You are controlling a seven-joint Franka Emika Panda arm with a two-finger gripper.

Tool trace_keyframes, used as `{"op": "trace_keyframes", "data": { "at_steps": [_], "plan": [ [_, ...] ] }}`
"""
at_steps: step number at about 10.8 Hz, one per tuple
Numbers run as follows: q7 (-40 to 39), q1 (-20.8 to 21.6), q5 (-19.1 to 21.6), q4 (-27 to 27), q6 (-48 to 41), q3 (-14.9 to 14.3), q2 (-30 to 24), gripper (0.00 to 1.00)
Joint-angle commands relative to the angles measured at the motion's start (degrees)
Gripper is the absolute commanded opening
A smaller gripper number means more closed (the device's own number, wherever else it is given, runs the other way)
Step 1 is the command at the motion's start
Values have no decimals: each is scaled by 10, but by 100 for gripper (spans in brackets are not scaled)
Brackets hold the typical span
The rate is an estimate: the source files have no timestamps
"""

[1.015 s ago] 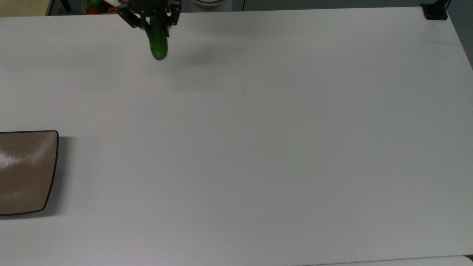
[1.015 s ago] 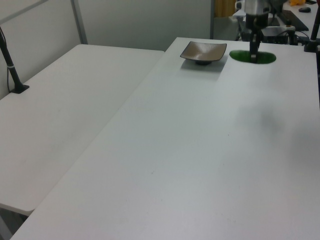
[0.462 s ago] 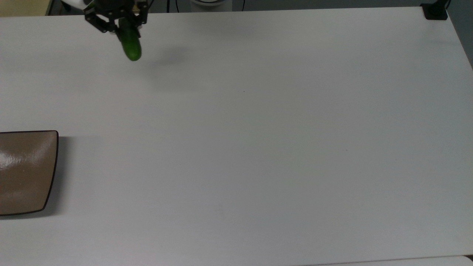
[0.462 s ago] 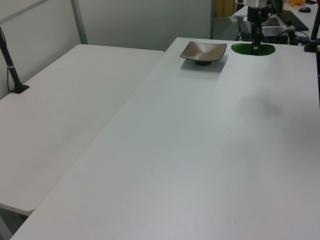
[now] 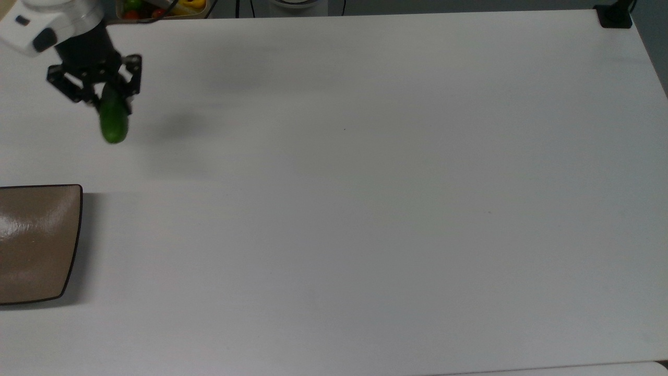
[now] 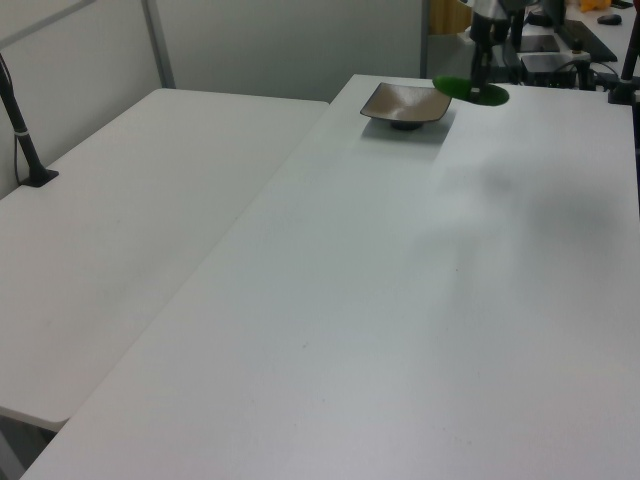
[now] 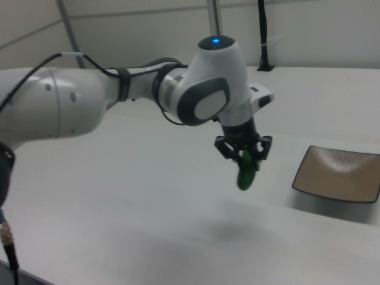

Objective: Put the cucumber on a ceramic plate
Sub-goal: 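Lift the cucumber and carry it toward the ceramic plate, then lower the cucumber onto the plate and open the gripper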

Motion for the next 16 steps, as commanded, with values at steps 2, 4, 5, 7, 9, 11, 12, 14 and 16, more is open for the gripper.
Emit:
{"op": "trace_keyframes", "data": {
  "at_steps": [2,4,5,7,9,11,12,14,16],
  "plan": [
    [-13,-26,39,105,135,4,113,5],
    [-11,-28,40,124,247,5,158,5],
    [-10,-29,42,143,280,6,181,5],
    [-9,-29,68,191,340,6,233,5],
    [-6,-29,70,233,409,5,286,5],
    [-6,-30,68,251,441,4,322,8],
    [-6,-31,69,263,454,4,338,10],
    [-6,-32,68,273,459,2,350,19],
    [-6,-36,68,273,459,1,350,37]
  ]
}}
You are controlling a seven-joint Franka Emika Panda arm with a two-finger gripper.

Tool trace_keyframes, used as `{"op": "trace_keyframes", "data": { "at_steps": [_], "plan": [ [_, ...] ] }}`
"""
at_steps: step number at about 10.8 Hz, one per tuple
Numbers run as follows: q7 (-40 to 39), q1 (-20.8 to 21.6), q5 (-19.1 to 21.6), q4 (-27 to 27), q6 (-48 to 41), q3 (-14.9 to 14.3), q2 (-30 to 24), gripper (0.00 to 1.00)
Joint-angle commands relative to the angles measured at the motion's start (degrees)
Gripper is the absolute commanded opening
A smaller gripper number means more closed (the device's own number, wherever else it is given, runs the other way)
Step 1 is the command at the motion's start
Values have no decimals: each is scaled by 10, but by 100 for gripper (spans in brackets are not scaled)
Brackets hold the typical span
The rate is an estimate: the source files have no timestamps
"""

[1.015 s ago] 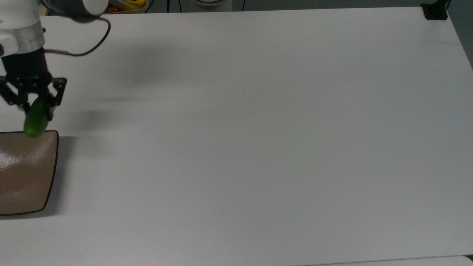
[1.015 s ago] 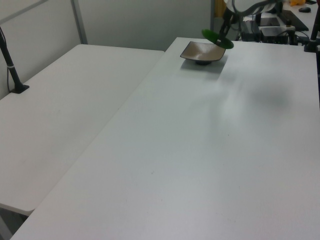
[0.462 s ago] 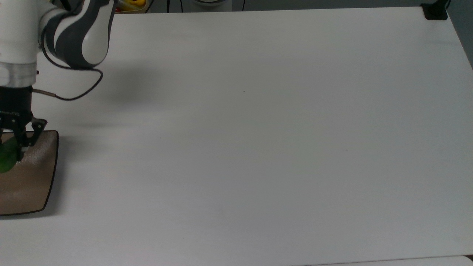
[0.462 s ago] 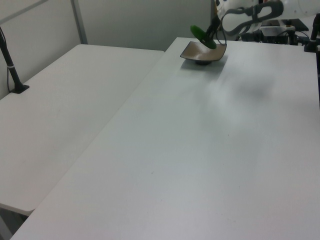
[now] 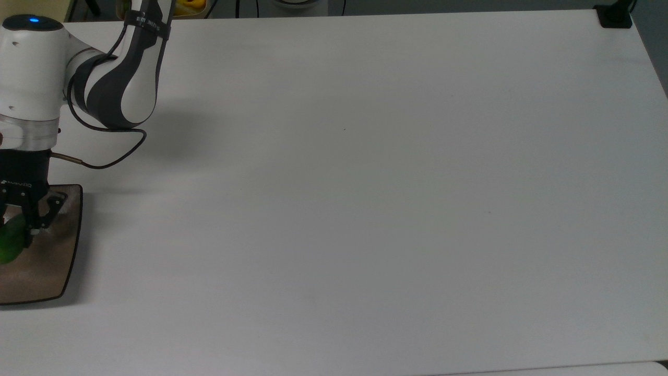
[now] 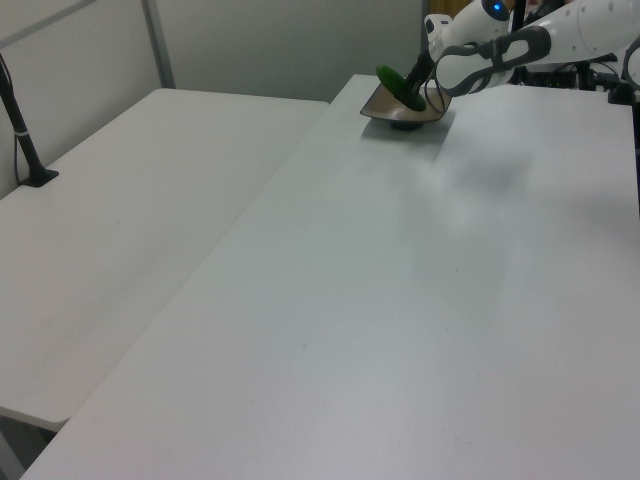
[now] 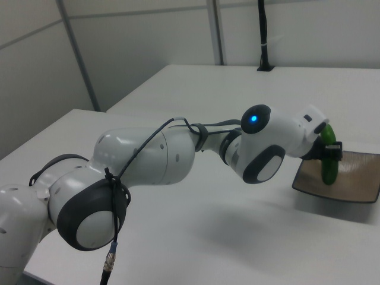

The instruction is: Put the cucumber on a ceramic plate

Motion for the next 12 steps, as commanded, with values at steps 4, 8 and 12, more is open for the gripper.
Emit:
{"op": "trace_keyframes", "data": {
  "at_steps": [4,8,12],
  "plan": [
    [-7,-4,11,15,9,-1,7,61],
    [-4,-1,13,-10,9,4,-21,97],
    [-4,13,15,-98,1,4,-129,100]
  ]
}}
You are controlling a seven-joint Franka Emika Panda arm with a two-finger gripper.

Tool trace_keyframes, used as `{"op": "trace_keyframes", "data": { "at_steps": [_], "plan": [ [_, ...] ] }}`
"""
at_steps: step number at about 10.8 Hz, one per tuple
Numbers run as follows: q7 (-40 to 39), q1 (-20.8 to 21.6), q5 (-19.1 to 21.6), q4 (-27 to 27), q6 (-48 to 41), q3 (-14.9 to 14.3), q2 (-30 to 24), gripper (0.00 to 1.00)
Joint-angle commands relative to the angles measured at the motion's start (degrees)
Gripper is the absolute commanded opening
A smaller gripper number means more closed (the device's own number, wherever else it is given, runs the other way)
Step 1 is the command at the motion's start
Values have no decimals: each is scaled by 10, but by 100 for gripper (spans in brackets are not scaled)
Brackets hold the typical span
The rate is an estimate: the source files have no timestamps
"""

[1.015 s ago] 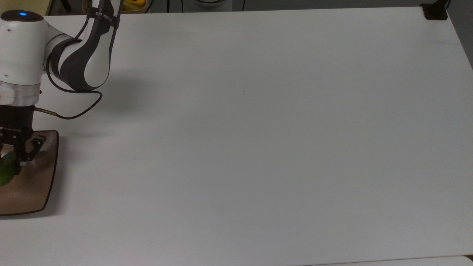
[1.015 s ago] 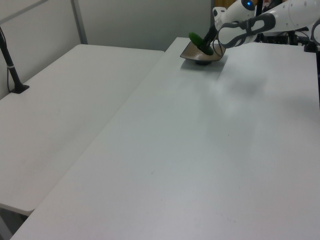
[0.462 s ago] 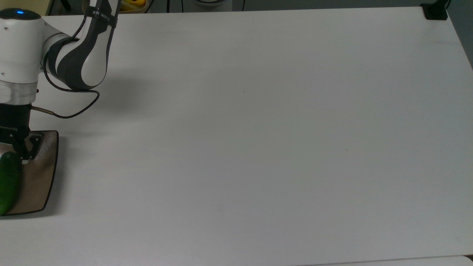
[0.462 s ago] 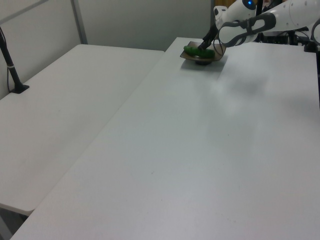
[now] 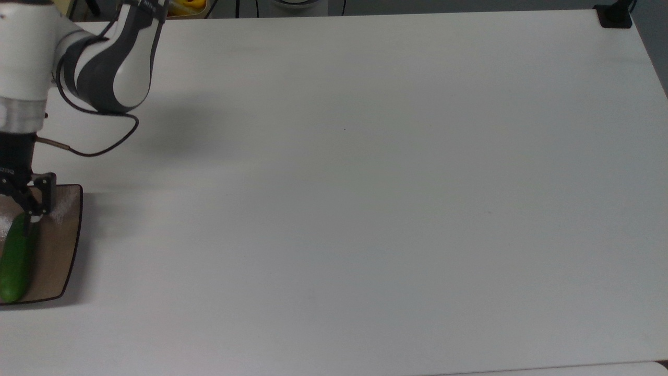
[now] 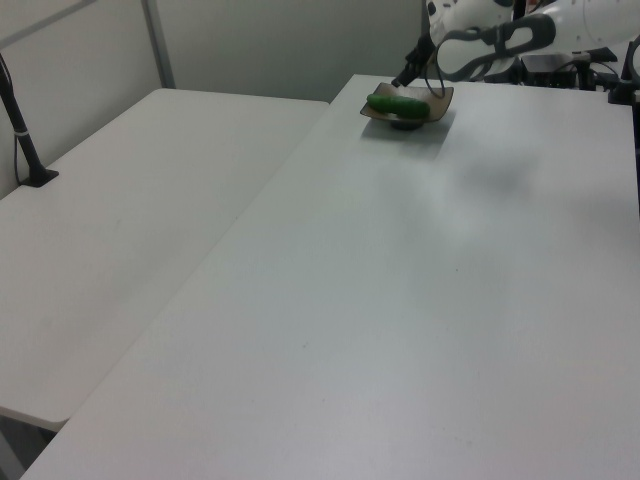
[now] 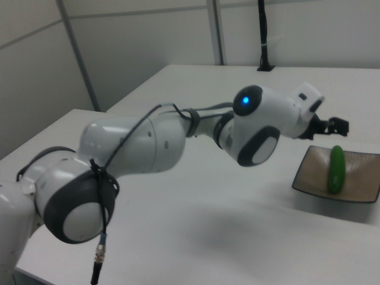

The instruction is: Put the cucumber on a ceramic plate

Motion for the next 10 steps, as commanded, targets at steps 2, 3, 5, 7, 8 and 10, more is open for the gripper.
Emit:
{"op": "trace_keyframes", "data": {
  "at_steps": [2,3,5,7,8,10],
  "plan": [
    [-4,12,15,-167,-28,1,-166,100],
    [-5,14,15,-189,-75,1,-207,100],
    [-3,20,15,-197,-232,1,-276,100],
    [36,34,13,-197,-427,1,-349,100],
    [79,49,13,-196,-535,1,-393,100],
    [172,87,8,-198,-651,-3,-445,100]
  ]
}}
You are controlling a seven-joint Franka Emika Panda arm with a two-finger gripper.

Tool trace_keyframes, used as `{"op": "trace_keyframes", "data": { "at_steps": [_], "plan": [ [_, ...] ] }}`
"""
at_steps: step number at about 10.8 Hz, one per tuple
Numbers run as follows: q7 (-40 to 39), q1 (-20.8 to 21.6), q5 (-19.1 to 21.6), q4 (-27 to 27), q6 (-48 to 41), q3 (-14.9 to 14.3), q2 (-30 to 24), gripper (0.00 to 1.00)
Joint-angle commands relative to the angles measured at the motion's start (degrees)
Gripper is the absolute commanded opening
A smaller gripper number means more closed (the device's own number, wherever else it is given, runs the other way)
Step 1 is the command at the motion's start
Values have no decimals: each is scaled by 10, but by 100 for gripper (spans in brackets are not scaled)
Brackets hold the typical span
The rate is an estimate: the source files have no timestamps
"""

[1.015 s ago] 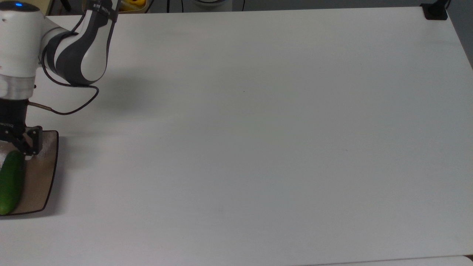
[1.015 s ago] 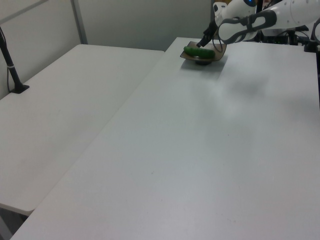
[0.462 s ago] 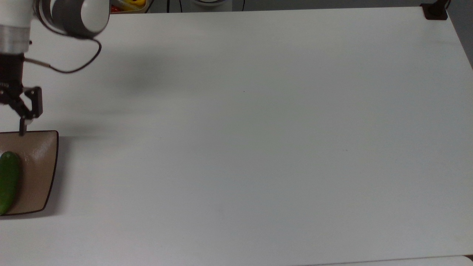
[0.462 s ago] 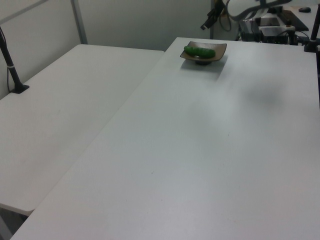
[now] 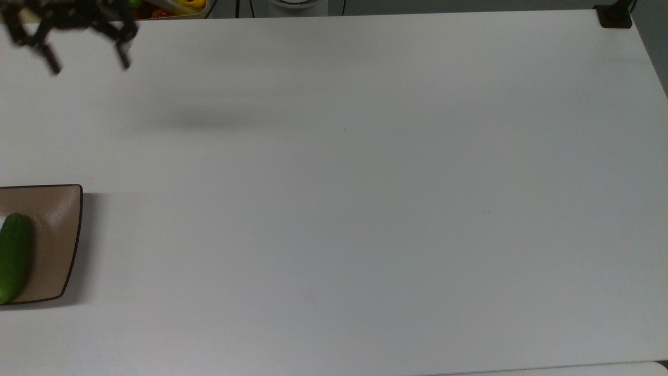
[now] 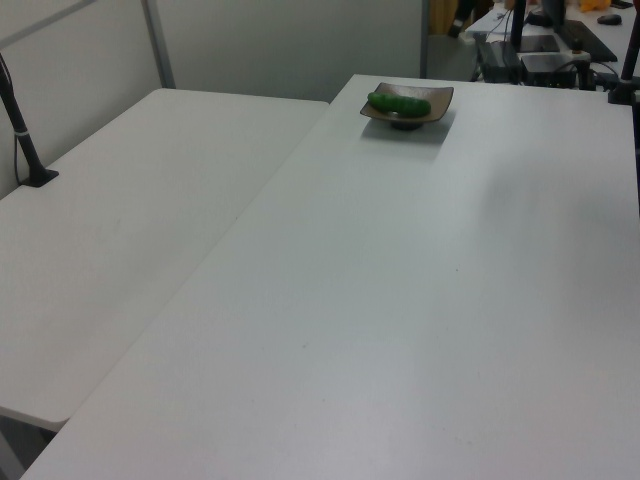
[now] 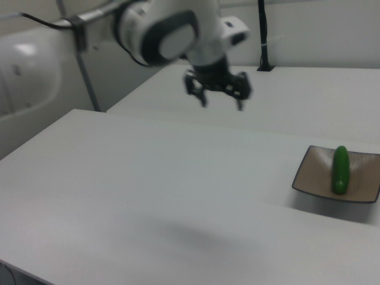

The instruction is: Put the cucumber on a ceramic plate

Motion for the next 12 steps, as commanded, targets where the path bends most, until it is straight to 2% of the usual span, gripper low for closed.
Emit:
{"op": "trace_keyframes", "data": {
  "at_steps": [1,3,5,8,12],
  "plan": [
    [127,60,5,-47,-144,-8,-99,100],
    [207,103,-3,-67,-193,-9,-139,100],
    [262,146,-29,-76,-232,-9,-159,100],
    [269,184,-44,-94,-230,-9,-162,100],
    [269,205,-104,-107,-224,-9,-145,100]
  ]
}}
